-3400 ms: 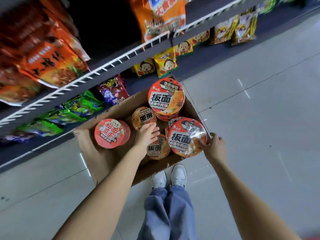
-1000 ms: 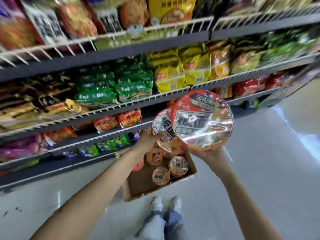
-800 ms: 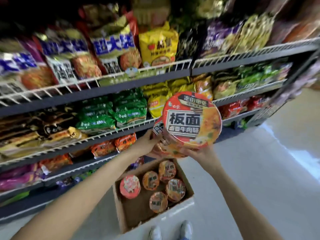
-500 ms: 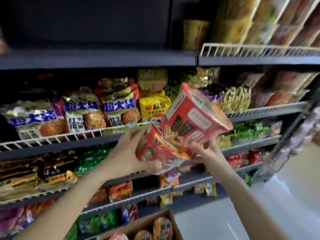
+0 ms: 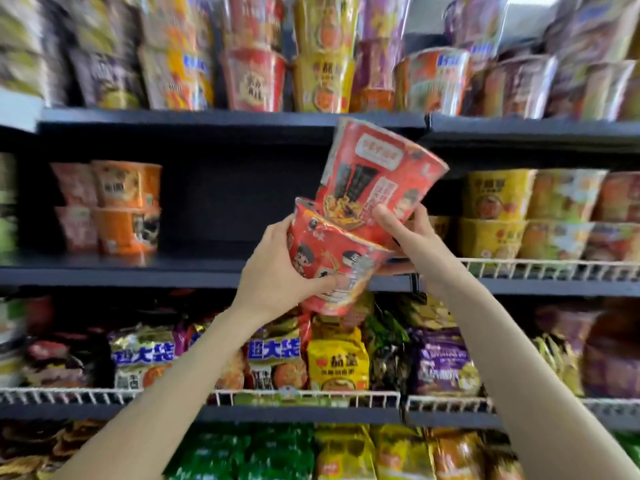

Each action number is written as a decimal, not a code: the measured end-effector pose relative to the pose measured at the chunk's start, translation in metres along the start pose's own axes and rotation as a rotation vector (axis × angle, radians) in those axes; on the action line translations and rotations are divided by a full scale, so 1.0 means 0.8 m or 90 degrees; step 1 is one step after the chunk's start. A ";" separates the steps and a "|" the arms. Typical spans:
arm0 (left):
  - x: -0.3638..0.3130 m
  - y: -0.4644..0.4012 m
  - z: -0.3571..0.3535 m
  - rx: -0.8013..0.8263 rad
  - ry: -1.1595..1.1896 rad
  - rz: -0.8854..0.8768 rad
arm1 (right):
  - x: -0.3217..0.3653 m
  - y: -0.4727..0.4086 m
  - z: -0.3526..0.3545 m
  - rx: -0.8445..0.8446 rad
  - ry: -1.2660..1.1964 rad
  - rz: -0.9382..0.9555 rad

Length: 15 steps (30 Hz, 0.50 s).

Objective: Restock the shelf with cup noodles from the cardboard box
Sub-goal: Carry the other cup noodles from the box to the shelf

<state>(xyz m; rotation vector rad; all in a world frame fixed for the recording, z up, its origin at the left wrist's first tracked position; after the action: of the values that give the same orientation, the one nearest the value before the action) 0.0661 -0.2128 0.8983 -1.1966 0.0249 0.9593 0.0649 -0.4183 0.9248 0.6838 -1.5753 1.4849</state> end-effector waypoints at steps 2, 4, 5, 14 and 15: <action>0.005 -0.028 -0.013 0.000 -0.007 -0.003 | 0.008 -0.032 0.000 -0.014 0.085 0.026; 0.012 -0.050 -0.028 0.018 0.008 0.029 | 0.013 -0.060 -0.002 -0.012 0.135 0.021; 0.015 -0.059 -0.036 0.028 0.020 0.048 | 0.014 -0.071 -0.003 -0.007 0.149 0.013; 0.087 -0.141 -0.121 0.072 0.033 0.137 | -0.038 -0.146 -0.024 -0.087 0.201 0.030; 0.092 -0.150 -0.131 0.061 0.022 0.134 | -0.048 -0.151 -0.026 -0.116 0.191 0.052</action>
<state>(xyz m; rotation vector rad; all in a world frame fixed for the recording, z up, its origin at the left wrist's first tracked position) 0.2361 -0.2550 0.9114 -1.1364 0.2261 1.1090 0.1901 -0.4221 0.9527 0.2796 -1.4951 1.4065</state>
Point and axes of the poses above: each hand's wrist, its own y-axis away from the middle knuckle, its own z-axis out of the back of the hand, x = y × z, the point moved 2 cm from there along -y, towards the middle knuckle, and after that the axes turned 7 degrees about -x, right-handed, at the moved point
